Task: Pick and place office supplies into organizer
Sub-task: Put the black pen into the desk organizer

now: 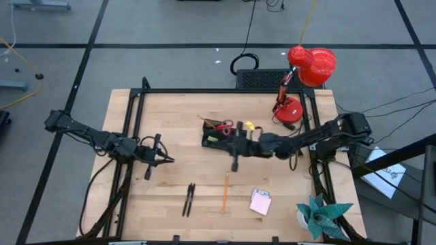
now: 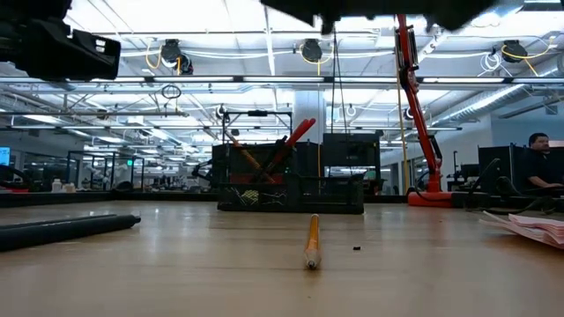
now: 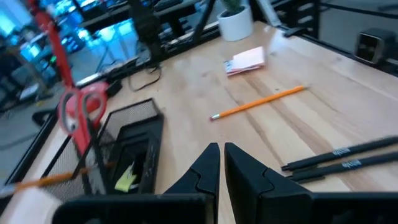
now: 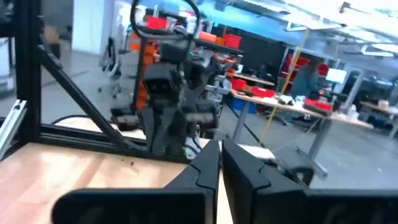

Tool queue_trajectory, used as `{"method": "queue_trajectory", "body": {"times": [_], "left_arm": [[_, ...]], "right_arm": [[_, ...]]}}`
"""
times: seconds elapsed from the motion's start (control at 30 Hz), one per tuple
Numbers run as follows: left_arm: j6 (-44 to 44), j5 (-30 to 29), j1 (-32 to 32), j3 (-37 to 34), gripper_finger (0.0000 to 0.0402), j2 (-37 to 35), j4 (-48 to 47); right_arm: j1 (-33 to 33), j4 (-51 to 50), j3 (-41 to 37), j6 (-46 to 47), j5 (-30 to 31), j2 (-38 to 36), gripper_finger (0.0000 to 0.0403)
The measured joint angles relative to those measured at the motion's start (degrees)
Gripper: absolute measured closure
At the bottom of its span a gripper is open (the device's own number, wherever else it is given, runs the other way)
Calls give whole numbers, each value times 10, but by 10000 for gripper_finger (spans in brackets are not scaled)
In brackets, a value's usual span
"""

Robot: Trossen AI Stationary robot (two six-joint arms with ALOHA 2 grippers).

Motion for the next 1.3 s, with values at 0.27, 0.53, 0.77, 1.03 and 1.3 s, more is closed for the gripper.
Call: {"method": "queue_trajectory", "body": {"times": [0.27,0.53,0.77,1.03,1.3], "left_arm": [[-78,2,0,0,371,56,29],[-162,18,-1,0,371,245,180],[-106,28,-23,0,371,407,391],[-116,29,-52,1,371,508,561],[-169,41,-50,57,371,578,475]], "right_arm": [[-65,254,-172,70,-80,-29,402],[-131,229,-204,134,-179,-40,402],[-139,216,-204,108,-226,-40,401],[-120,182,-204,95,-228,-40,399],[-96,184,-204,84,-225,-40,399]]}}
